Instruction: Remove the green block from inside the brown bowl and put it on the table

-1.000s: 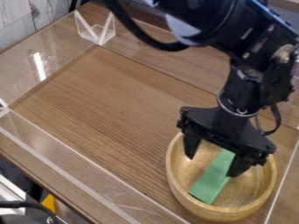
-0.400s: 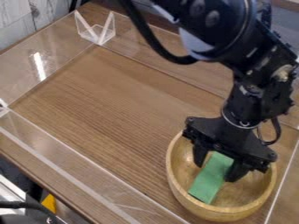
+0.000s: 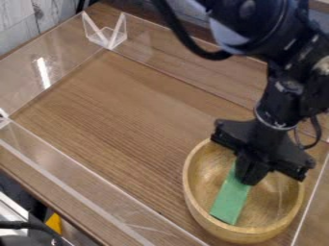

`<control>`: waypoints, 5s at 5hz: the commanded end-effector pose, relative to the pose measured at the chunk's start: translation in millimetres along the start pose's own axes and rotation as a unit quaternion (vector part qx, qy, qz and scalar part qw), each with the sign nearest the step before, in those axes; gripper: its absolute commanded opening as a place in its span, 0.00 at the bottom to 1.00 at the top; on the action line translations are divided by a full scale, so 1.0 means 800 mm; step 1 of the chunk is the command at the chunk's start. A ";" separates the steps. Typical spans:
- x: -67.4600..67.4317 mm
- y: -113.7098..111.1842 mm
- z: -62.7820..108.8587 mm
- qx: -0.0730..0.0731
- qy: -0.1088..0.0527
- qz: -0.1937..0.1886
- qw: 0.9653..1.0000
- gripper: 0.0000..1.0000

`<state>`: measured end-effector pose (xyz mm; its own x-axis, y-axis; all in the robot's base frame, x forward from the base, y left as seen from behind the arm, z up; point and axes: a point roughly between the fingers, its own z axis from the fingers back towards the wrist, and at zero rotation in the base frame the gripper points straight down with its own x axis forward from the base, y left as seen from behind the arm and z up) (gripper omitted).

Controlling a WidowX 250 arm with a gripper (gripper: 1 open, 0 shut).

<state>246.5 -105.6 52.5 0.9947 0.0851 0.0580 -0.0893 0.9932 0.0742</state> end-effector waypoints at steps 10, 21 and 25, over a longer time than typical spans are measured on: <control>-0.015 0.073 0.096 -0.033 -0.011 0.128 0.991 1.00; -0.025 -0.006 0.024 -0.057 -0.018 0.082 0.995 1.00; -0.002 -0.006 0.000 -0.051 -0.015 0.156 0.986 0.00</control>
<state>234.8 -106.6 36.2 0.9241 0.3796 0.0445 -0.3799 0.9250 -0.0037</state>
